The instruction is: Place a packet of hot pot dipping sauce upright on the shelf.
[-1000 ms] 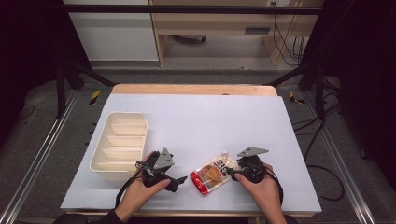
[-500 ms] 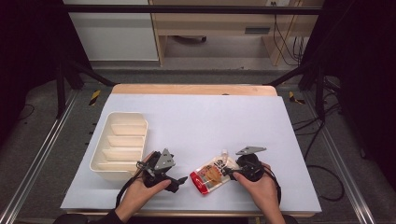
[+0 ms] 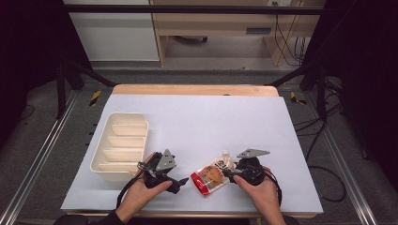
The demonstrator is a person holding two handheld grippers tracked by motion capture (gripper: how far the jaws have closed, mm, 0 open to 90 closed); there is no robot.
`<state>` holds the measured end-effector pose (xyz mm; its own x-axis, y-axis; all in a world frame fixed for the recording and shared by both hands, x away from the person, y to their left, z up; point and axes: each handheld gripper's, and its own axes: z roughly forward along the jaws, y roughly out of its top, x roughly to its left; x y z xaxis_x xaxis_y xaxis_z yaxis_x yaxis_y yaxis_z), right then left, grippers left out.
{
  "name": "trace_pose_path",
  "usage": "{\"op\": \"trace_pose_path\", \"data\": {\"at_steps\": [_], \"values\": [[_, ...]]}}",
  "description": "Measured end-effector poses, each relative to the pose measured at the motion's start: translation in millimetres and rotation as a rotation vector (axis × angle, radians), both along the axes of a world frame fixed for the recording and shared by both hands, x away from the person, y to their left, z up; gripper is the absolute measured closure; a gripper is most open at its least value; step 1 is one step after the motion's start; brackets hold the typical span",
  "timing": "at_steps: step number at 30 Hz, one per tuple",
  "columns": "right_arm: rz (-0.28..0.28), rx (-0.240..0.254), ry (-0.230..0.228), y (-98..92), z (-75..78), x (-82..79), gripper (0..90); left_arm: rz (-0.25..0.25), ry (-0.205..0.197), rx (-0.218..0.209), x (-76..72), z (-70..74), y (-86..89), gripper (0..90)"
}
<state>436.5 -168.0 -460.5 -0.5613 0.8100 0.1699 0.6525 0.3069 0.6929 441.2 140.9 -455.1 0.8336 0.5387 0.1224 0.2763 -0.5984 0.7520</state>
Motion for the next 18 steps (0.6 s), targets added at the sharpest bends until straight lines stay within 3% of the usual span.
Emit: {"op": "trace_pose_path", "data": {"at_steps": [4, 5, 9, 18], "values": [[-0.008, -0.018, 0.014, 0.9, -1.7, 0.1, 54.7, -0.002, 0.000, 0.003, 0.0, -0.6, -0.3, 7.1], [-0.019, -0.034, 0.005, 1.2, -2.6, 1.7, 62.1, -0.001, -0.002, 0.004, 0.2, -0.6, -0.4, 7.2], [-0.037, -0.065, -0.007, 0.4, -3.3, 3.0, 74.2, 0.001, -0.005, 0.002, 0.5, -0.1, -0.4, 7.2], [-0.057, -0.054, -0.017, -2.5, -0.4, 3.9, 88.9, -0.002, -0.009, 0.004, -0.2, 0.2, 0.2, 7.3]]}}
